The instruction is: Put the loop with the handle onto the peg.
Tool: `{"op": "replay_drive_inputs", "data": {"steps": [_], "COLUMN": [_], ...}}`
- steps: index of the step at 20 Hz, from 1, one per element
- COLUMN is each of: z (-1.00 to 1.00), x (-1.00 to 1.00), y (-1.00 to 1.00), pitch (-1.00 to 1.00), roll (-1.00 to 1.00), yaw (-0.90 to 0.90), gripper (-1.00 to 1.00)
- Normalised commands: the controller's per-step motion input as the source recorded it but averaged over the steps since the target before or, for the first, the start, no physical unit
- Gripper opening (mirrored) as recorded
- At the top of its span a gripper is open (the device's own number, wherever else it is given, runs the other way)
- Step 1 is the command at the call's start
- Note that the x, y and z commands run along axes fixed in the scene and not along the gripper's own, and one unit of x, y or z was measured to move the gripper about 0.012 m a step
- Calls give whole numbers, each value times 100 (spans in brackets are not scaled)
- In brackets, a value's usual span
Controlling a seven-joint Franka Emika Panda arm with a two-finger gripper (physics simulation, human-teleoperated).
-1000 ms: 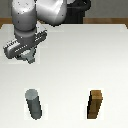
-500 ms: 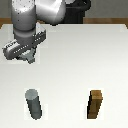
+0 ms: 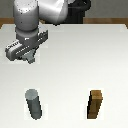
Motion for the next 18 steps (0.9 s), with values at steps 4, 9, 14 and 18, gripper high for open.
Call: {"op": "replay_drive_inputs", "data": {"steps": [4,9,14,18], "z": [0,0,-20,0], "x": [25,0,20,0], "y": [0,20,0,25], "pitch": [0,0,0,0], "roll": [0,0,0,0], "yaw": [0,0,0,0], "gripper": [100,100,100,100]}}
